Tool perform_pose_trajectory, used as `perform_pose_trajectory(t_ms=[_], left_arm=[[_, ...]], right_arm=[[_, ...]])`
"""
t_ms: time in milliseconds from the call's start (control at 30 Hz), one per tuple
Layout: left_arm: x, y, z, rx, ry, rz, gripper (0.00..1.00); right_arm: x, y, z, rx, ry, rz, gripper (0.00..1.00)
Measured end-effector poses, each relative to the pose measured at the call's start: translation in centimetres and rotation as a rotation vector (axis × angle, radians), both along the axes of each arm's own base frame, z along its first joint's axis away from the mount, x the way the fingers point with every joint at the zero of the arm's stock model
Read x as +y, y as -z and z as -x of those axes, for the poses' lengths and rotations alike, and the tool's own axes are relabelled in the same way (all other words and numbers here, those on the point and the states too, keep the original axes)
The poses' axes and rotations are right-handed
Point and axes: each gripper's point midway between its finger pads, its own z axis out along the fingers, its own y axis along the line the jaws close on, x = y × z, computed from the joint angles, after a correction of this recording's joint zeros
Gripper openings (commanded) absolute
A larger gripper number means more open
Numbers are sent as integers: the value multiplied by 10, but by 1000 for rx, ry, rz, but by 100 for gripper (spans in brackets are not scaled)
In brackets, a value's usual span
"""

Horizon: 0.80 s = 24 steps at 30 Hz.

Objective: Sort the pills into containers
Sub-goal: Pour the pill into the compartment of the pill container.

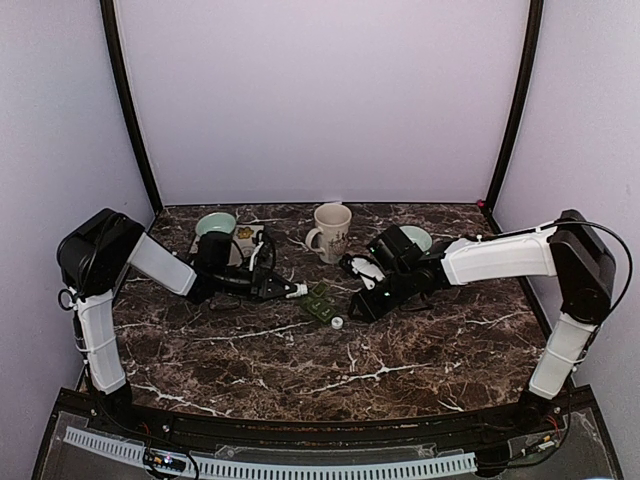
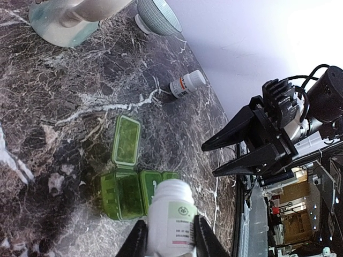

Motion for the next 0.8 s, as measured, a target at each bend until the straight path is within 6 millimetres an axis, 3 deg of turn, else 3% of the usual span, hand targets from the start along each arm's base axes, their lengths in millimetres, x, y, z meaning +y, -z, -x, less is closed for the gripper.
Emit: perform_pose_trajectory(t_ms=[800], left_arm=[[0, 14, -5, 13, 10, -71, 2]], right_arm=[[2, 0, -2, 2, 0, 2, 35]])
